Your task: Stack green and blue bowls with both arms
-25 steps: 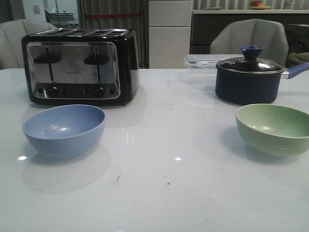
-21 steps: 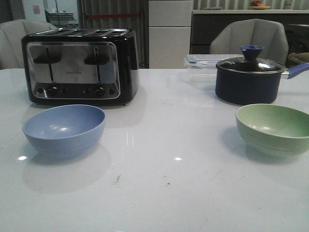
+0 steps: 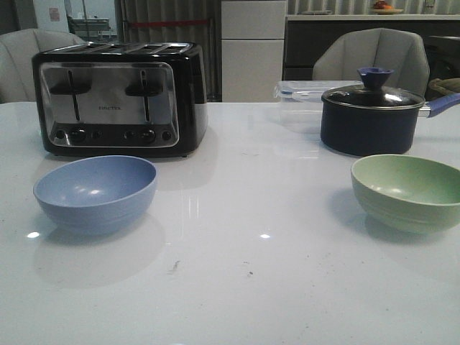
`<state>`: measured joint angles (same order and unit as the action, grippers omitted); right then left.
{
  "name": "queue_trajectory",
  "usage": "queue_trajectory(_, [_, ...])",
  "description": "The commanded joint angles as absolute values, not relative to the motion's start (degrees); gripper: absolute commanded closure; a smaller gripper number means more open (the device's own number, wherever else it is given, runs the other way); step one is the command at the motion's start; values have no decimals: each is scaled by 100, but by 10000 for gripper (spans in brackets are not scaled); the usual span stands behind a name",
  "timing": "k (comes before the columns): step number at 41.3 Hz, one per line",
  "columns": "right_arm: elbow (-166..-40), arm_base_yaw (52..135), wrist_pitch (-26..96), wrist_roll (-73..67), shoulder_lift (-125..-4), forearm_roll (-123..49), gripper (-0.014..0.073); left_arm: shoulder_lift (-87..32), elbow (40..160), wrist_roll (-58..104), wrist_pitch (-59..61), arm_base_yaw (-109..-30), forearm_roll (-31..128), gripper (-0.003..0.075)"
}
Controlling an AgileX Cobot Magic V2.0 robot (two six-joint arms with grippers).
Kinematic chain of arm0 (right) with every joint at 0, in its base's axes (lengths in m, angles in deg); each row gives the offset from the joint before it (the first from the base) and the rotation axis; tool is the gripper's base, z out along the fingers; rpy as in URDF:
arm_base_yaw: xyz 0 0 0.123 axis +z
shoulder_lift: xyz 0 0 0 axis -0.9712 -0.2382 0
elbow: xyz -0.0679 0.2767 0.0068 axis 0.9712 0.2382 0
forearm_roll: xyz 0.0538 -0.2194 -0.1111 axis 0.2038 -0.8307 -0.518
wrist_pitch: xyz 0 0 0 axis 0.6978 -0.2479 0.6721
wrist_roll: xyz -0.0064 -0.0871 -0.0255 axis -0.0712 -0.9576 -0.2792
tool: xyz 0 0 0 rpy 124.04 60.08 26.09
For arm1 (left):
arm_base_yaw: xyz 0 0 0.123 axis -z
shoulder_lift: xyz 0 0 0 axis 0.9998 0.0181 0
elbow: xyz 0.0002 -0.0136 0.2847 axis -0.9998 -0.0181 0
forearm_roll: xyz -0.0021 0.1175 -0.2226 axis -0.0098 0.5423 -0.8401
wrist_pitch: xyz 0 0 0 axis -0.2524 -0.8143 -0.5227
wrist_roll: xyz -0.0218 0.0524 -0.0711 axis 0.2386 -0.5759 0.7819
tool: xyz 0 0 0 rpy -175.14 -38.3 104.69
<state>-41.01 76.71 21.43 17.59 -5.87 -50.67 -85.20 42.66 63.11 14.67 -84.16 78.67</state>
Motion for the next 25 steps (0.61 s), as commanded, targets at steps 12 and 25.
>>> queue_trajectory(12, [-4398, 7652, 1725, 1765, -473, -5093, 537, -8626, 4570, 6358, 2731, -8373, 7877, 627])
queue_trajectory(25, [-6339, 7652, 3477, 1765, -1082, -5093, 537, -8189, 6812, 6358, 457, -8373, 7856, 627])
